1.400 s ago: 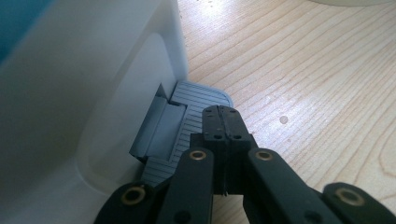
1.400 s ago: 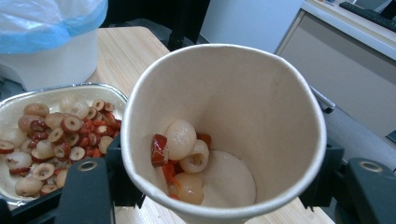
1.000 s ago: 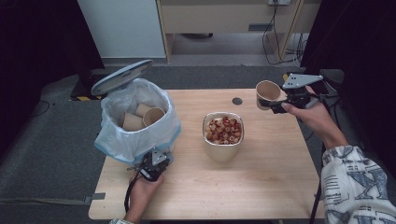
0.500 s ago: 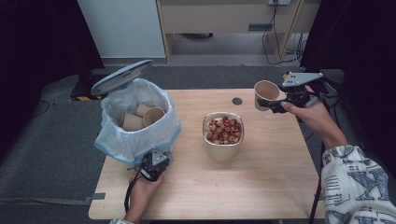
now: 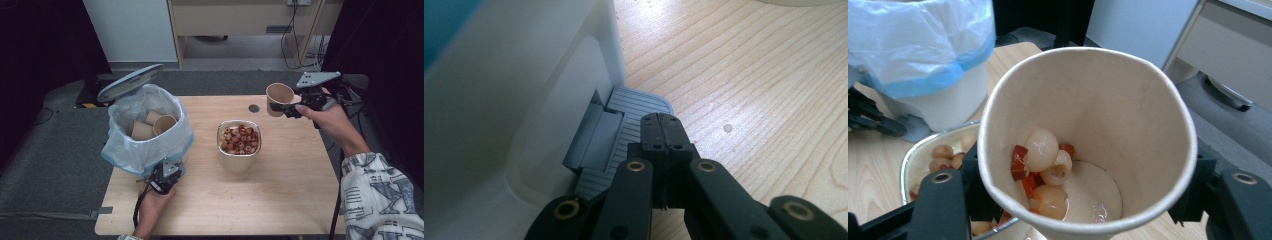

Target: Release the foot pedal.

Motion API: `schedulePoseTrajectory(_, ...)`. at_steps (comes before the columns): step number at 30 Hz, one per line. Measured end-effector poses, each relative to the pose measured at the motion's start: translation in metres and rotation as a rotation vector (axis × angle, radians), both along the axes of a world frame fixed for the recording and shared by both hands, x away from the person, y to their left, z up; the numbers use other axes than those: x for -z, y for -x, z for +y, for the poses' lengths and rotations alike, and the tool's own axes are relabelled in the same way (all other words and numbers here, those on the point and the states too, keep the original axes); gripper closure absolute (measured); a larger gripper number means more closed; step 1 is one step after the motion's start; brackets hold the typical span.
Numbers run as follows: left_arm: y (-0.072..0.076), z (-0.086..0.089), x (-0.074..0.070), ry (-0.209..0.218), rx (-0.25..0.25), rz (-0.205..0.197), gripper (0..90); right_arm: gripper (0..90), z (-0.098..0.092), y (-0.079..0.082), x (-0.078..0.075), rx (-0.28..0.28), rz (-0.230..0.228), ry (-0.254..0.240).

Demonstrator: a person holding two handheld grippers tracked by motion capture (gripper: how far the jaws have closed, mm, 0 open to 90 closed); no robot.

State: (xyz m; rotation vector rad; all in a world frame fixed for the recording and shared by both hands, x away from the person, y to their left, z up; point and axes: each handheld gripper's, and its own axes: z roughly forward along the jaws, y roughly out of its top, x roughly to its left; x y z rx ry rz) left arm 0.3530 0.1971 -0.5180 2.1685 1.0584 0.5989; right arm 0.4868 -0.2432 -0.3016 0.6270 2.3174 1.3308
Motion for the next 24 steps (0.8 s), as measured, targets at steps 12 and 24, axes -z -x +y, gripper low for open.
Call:
schedulePoseTrajectory(12, 0.000, 0.000, 0.000, 0.004, -0.003, -0.001, 89.8, 32.7, 0.035, 0.001, -0.014, -0.030, 0.025, 0.000)
schedulePoseTrajectory(24, 0.000, -0.001, 0.000, 0.000, -0.002, -0.003, 89.8, 32.6, 0.071, 0.003, -0.022, -0.063, 0.053, -0.014)
